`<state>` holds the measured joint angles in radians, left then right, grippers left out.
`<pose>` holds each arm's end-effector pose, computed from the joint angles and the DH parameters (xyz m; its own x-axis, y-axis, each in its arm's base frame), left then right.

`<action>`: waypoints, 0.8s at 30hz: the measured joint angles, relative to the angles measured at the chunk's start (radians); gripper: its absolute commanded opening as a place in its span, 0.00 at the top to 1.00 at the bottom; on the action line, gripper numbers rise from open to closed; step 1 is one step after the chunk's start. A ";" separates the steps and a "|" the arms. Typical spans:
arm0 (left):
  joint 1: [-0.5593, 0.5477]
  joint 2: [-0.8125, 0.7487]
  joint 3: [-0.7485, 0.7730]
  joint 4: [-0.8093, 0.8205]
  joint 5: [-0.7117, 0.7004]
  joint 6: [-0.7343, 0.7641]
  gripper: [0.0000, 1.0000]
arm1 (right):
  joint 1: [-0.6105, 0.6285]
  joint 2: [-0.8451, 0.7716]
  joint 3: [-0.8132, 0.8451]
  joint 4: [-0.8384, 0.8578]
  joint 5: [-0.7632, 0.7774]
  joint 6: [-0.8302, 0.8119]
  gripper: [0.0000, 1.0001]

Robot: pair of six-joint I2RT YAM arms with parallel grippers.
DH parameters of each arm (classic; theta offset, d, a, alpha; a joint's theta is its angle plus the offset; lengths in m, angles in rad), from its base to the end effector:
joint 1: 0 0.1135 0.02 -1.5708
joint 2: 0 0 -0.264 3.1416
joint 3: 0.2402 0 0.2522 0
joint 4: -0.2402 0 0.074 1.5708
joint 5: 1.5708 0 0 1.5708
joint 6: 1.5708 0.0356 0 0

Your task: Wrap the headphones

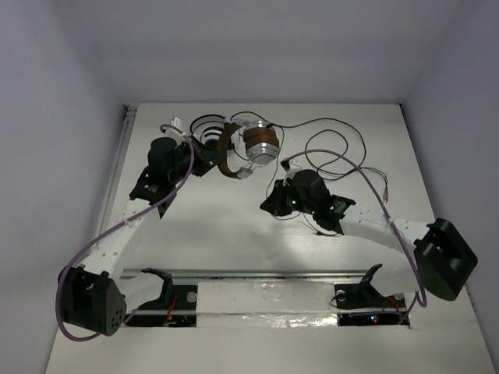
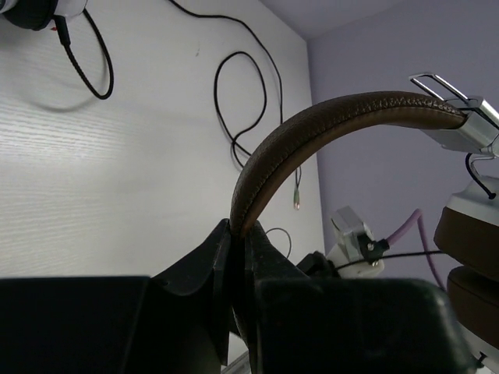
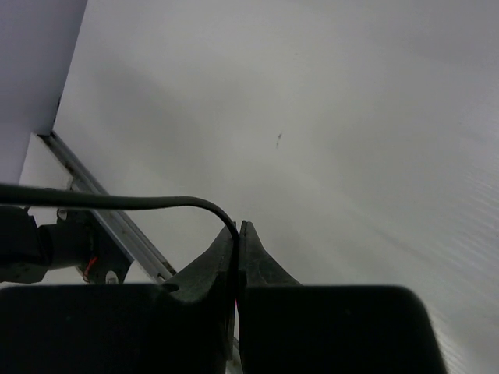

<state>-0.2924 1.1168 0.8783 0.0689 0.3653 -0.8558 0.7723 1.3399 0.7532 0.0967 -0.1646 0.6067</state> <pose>0.2473 -0.0877 0.3331 -0.5638 -0.5668 -0.6007 0.2755 0.5566 -0.7838 0.2059 0.2087 0.2335 -0.7285 0.0756 -0.6809 -0.4584 0.6849 0.5664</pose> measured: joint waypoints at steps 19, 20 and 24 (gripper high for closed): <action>-0.206 -0.013 -0.077 0.017 -0.555 -0.012 1.00 | 0.245 -0.141 0.065 -0.196 0.147 0.015 1.00; -0.218 -0.013 -0.076 0.000 -0.587 0.002 1.00 | 0.248 -0.163 0.071 -0.220 0.159 0.015 1.00; -0.265 -0.009 -0.076 -0.068 -0.703 0.060 1.00 | 0.250 -0.261 0.098 -0.324 0.180 0.014 1.00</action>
<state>-0.5571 1.1080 0.8021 0.0006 -0.3378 -0.7959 1.0225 1.0790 0.8509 -0.2272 0.0154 0.6205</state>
